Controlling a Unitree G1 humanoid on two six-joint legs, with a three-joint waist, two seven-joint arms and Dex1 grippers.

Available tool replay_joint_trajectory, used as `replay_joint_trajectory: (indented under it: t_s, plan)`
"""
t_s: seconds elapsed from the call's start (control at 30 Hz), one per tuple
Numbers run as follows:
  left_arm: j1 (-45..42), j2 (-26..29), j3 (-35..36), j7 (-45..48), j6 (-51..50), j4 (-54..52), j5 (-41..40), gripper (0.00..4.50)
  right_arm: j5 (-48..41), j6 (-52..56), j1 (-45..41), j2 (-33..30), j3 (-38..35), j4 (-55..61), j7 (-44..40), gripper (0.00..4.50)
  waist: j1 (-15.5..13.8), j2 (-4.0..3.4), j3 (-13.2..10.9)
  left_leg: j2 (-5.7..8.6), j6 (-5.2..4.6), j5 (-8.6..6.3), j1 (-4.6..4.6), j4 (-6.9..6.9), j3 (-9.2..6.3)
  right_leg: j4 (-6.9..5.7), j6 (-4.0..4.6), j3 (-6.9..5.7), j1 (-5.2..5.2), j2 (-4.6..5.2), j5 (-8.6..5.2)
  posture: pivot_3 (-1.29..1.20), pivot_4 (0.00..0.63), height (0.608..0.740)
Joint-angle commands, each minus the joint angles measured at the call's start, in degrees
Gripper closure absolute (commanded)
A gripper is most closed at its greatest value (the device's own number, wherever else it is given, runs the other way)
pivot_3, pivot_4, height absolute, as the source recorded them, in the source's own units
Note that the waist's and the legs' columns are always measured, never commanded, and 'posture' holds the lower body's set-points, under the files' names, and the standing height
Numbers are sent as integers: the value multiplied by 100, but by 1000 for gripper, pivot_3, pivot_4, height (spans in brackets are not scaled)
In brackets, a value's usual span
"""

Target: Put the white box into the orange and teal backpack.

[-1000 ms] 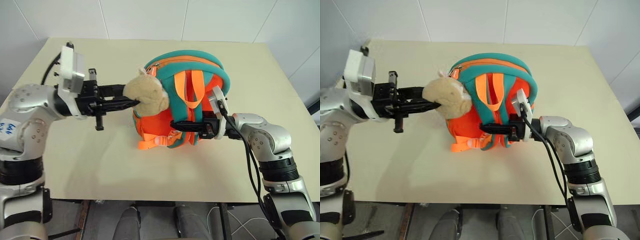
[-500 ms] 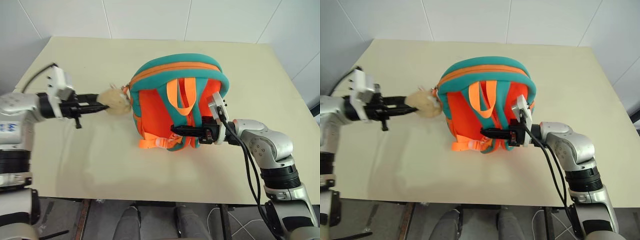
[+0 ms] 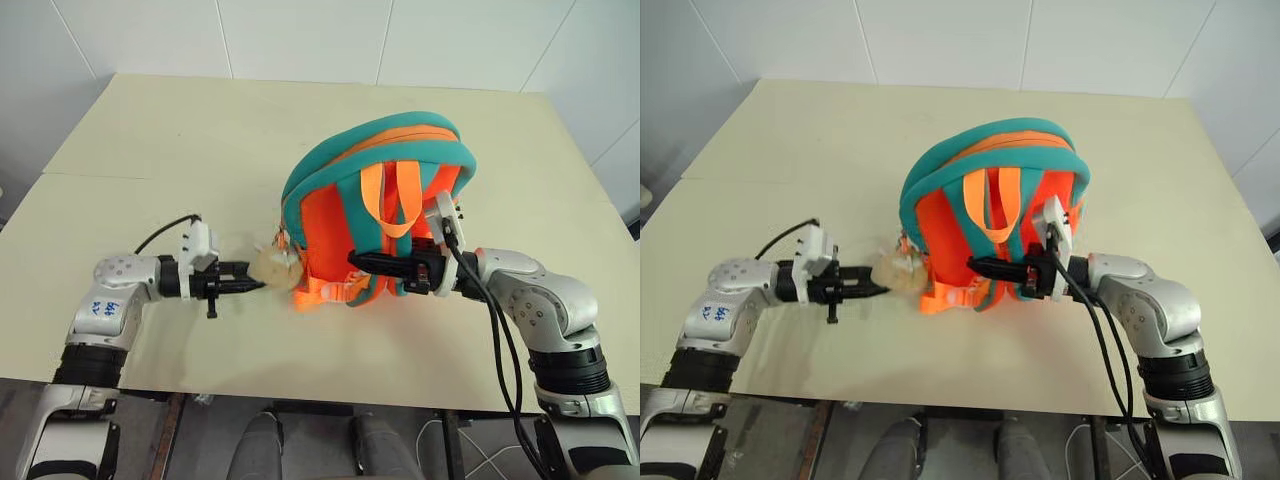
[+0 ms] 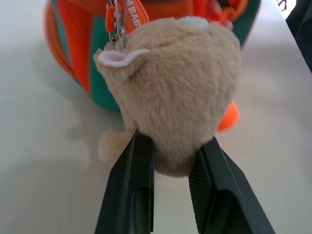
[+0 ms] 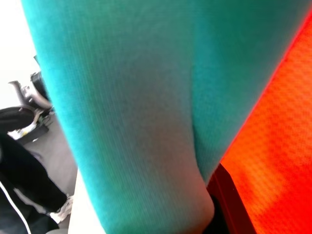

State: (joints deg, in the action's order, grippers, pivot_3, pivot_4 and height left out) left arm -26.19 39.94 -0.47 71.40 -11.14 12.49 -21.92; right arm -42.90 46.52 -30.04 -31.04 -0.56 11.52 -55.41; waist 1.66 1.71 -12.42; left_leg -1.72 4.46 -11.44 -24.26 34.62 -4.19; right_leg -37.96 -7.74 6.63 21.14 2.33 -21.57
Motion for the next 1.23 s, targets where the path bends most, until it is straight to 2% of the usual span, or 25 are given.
replay_joint_trajectory:
  t_s: [0.03,0.3,0.33,0.43,0.6,0.73,0.87,1.07,1.23]
  plan:
    - [179,145,12,33,50,-31,155,3567,-158,-20,70,-83,-204,248,5,4486,8,0,0,-1,0,0,1,0,0,-1,0,0,1,-1,0,0,150,740]
    - [404,160,118,-219,-45,-675,67,3567,-8,-279,166,-242,-247,374,16,4486,24,0,0,-3,-1,-1,4,-15,0,4,1,1,4,-1,0,0,150,740]
    - [417,223,170,-250,-174,-784,18,3591,8,-367,225,-339,-245,481,-100,4136,20,0,0,-2,-1,-1,4,-16,1,5,1,1,4,0,-1,0,150,740]
    - [500,393,423,-263,-531,-1286,-318,2924,28,-510,421,-705,-553,769,-102,3188,14,0,-1,-2,-1,-1,2,-22,1,12,1,2,5,0,-1,0,150,740]
    - [519,512,775,-524,-972,-1745,-600,1396,36,-876,1000,-1289,-1244,935,-292,1527,-4,0,-1,-1,-1,-1,1,-32,2,23,3,0,4,3,-2,0,150,740]
    - [538,587,942,-639,-1194,-1970,-694,135,375,-1312,1510,-1656,-1555,795,-447,96,11,0,-1,-1,-1,-1,2,-34,2,26,3,-1,2,2,-2,0,150,740]
    - [525,691,1023,-690,-1211,-1952,-648,22,583,-1649,1710,-1807,-1728,528,-497,3,41,0,-1,-2,-1,-1,6,-34,5,24,3,3,3,-1,-2,0,150,740]
    - [520,882,1576,-703,-614,-1415,-565,22,1164,-2274,2437,-1877,-2410,458,-177,3,5,0,-1,0,-1,-1,7,-38,6,28,4,3,2,1,-2,0,150,740]
    - [491,1088,1572,-606,-474,-1190,-454,22,1234,-2313,2340,-1885,-2468,337,6,3,29,1,-1,-1,-1,-1,12,-37,7,26,4,5,-3,1,-2,0,150,740]
